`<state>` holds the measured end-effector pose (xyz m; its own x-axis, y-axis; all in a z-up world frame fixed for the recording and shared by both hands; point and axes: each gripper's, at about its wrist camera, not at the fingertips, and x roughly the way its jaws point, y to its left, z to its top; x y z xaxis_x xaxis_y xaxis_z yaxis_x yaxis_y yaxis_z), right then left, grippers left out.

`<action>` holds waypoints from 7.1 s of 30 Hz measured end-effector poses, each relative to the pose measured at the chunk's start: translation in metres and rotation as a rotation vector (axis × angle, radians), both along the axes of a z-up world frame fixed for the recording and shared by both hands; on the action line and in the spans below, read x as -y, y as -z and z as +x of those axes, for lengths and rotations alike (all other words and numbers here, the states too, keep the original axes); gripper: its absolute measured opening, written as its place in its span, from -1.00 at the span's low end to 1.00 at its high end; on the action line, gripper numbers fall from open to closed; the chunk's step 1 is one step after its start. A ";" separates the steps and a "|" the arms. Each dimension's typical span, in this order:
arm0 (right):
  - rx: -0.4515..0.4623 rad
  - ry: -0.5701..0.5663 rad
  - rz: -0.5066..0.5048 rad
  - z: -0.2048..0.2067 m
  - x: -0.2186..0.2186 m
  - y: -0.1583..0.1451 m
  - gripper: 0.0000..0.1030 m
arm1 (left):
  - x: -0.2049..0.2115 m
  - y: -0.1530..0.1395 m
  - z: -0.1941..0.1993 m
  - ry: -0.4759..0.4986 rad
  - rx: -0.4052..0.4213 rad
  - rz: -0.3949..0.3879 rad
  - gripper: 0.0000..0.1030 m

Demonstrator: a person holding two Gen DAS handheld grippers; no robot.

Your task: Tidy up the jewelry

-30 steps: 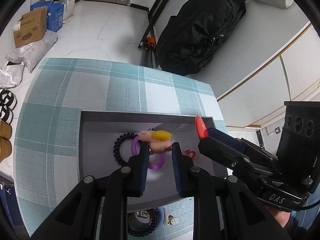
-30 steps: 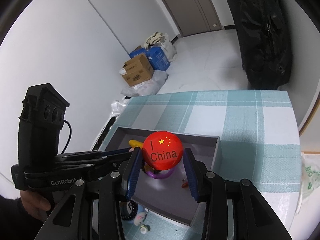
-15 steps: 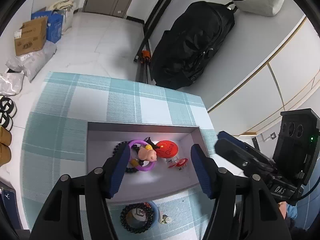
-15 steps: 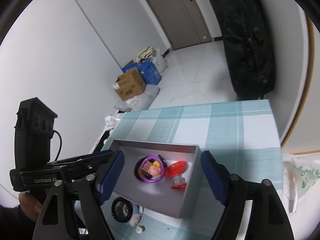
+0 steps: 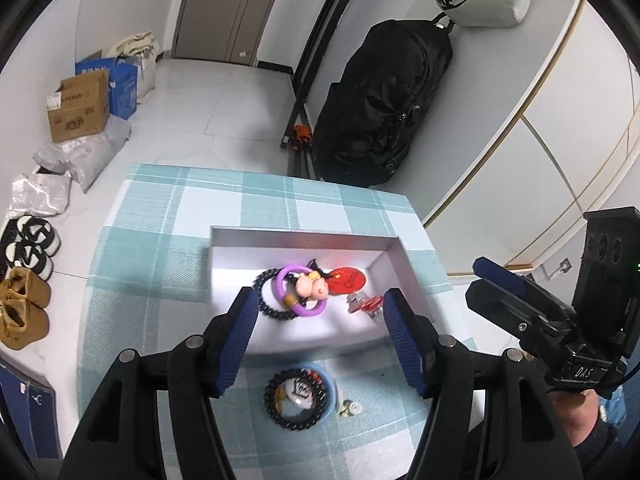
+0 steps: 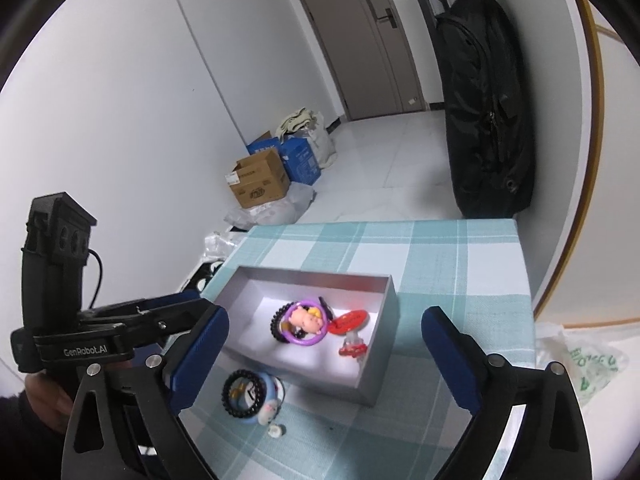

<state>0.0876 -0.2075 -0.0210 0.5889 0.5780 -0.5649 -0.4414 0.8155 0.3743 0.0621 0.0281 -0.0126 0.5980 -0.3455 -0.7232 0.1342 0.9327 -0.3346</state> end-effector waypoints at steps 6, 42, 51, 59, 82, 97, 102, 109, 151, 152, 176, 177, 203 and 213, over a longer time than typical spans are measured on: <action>0.005 -0.021 -0.079 -0.017 -0.008 0.007 0.91 | -0.003 0.004 -0.017 -0.042 0.013 0.065 0.39; -0.125 -0.269 -0.340 -0.049 -0.079 0.085 0.06 | -0.031 0.053 -0.032 -0.119 -0.183 0.092 0.41; -0.059 -0.282 -0.434 -0.058 -0.091 0.085 -0.43 | -0.039 0.060 -0.028 -0.148 -0.222 0.075 0.41; -0.052 -0.297 -0.441 -0.066 -0.096 0.084 -0.72 | -0.025 0.058 -0.026 -0.093 -0.184 0.087 0.41; -0.112 -0.243 -0.386 -0.051 -0.084 0.074 -0.79 | -0.011 0.068 -0.021 -0.026 -0.210 0.122 -0.91; -0.129 -0.181 -0.277 -0.041 -0.060 0.059 -0.79 | -0.013 0.053 -0.023 -0.035 -0.176 0.110 -0.98; -0.138 -0.174 -0.244 -0.041 -0.056 0.059 -0.79 | -0.023 0.059 -0.018 -0.071 -0.217 0.091 -0.98; -0.135 -0.193 -0.237 -0.041 -0.061 0.058 -0.79 | -0.022 0.065 -0.015 -0.058 -0.240 0.084 -0.23; -0.048 -0.129 -0.008 -0.021 -0.037 0.005 -0.79 | -0.014 0.013 0.001 -0.003 -0.059 -0.010 -0.90; -0.052 -0.127 0.003 -0.016 -0.037 0.004 -0.79 | -0.015 0.012 0.004 -0.005 -0.054 -0.014 -0.90; -0.199 -0.107 0.149 0.057 -0.034 0.032 -0.79 | -0.011 0.032 0.054 -0.018 -0.150 0.000 -0.90; -0.204 -0.107 0.152 0.058 -0.033 0.033 -0.79 | -0.010 0.032 0.055 -0.018 -0.151 0.006 -0.90; -0.209 -0.035 0.217 0.058 -0.013 0.029 0.08 | -0.007 0.032 0.047 -0.029 -0.151 0.022 0.08; -0.133 -0.001 0.190 0.033 -0.004 0.012 0.56 | -0.009 0.022 0.024 -0.037 -0.105 0.033 0.09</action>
